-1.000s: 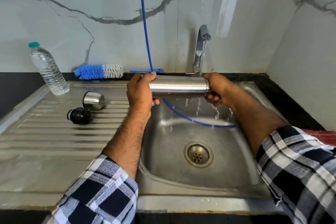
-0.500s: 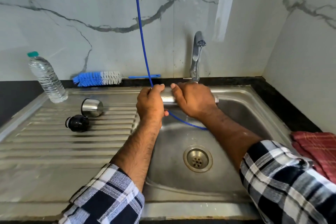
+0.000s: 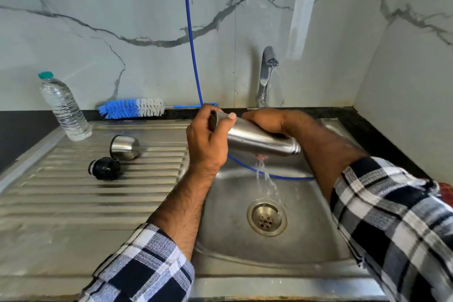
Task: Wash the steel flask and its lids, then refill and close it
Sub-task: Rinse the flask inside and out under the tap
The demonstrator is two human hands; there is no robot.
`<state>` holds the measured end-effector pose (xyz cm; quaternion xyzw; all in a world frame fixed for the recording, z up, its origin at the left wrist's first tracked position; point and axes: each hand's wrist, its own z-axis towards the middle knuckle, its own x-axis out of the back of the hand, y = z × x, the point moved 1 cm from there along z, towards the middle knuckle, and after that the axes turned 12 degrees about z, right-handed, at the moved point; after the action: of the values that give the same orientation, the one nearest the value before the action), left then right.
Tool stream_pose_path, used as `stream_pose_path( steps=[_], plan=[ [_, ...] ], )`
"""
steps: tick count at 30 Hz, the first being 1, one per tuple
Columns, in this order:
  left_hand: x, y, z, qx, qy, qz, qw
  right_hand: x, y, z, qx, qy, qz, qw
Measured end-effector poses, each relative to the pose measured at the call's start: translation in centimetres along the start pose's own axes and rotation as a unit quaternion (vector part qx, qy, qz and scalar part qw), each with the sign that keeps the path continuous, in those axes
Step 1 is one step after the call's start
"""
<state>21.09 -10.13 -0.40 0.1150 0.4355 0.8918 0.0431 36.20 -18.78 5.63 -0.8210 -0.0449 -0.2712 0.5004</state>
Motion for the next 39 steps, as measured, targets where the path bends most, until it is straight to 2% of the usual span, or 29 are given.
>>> stream_pose_path(
  steps=[3, 5, 7, 9, 11, 13, 14, 16, 19, 21, 23, 26, 28, 31, 33, 35, 37, 39],
  plan=[
    [-0.5, -0.2, -0.5, 0.020, 0.044, 0.050, 0.998, -1.1, 0.4, 0.8, 0.137, 0.144, -0.161, 0.967],
    [-1.0, -0.5, -0.6, 0.126, 0.057, 0.063, 0.988, -2.8, 2.4, 0.8, 0.216, 0.229, -0.153, 0.937],
    [-1.1, -0.8, -0.3, 0.269, 0.056, 0.015, 0.961, -4.8, 4.4, 0.0, 0.314, 0.308, -0.257, 0.861],
    [-1.1, -0.6, -0.4, 0.370, 0.029, -0.057, 0.927, -5.6, 6.0, -0.9, 0.365, 0.336, -0.344, 0.798],
    [-1.2, 0.0, -0.7, 0.383, -0.001, -0.082, 0.920, -5.1, 6.9, -1.4, 0.380, 0.345, -0.350, 0.784],
    [-1.1, 0.7, -0.7, 0.330, -0.006, -0.063, 0.942, -4.0, 6.2, -1.5, 0.340, 0.354, -0.297, 0.819],
    [-1.0, 0.7, -0.5, 0.292, -0.002, -0.045, 0.955, -3.2, 5.3, -1.1, 0.305, 0.334, -0.254, 0.855],
    [-0.9, 0.4, -0.2, 0.224, 0.005, -0.014, 0.975, -1.5, 2.8, -0.3, 0.197, 0.235, -0.184, 0.934],
    [-0.5, -0.4, 0.1, 0.176, 0.026, 0.001, 0.984, 0.1, 0.4, 0.1, 0.061, 0.072, -0.072, 0.993],
    [-0.3, -0.5, 0.2, 0.192, 0.036, -0.040, 0.980, 0.9, 0.4, 0.4, -0.036, -0.052, 0.061, 0.996],
    [0.1, -0.3, 0.4, 0.238, 0.038, -0.101, 0.965, 1.8, 1.2, 0.6, -0.083, -0.158, 0.120, 0.977],
    [0.5, -0.3, 0.6, 0.300, 0.040, -0.134, 0.944, 3.8, 2.8, 1.2, -0.035, -0.241, 0.188, 0.952],
    [0.8, -0.7, 1.1, 0.353, 0.054, -0.153, 0.921, 4.6, 4.1, 1.1, 0.006, -0.250, 0.269, 0.930],
    [0.7, -1.3, 1.6, 0.364, 0.079, -0.156, 0.915, 4.4, 5.5, 0.9, 0.041, -0.171, 0.403, 0.898],
    [0.4, -1.5, 1.3, 0.353, 0.093, -0.120, 0.923, 3.0, 5.5, 1.4, 0.050, -0.056, 0.461, 0.884],
    [0.1, -1.7, 0.9, 0.333, 0.102, -0.070, 0.935, 1.4, 5.2, 2.2, 0.032, 0.053, 0.515, 0.855],
    [-0.3, -1.7, 0.5, 0.271, 0.099, -0.017, 0.957, -0.2, 4.9, 3.0, 0.008, 0.150, 0.584, 0.798],
    [-0.9, -1.1, -0.2, 0.205, 0.065, 0.029, 0.976, -1.3, 4.5, 3.9, 0.008, 0.245, 0.667, 0.703]
  ],
)
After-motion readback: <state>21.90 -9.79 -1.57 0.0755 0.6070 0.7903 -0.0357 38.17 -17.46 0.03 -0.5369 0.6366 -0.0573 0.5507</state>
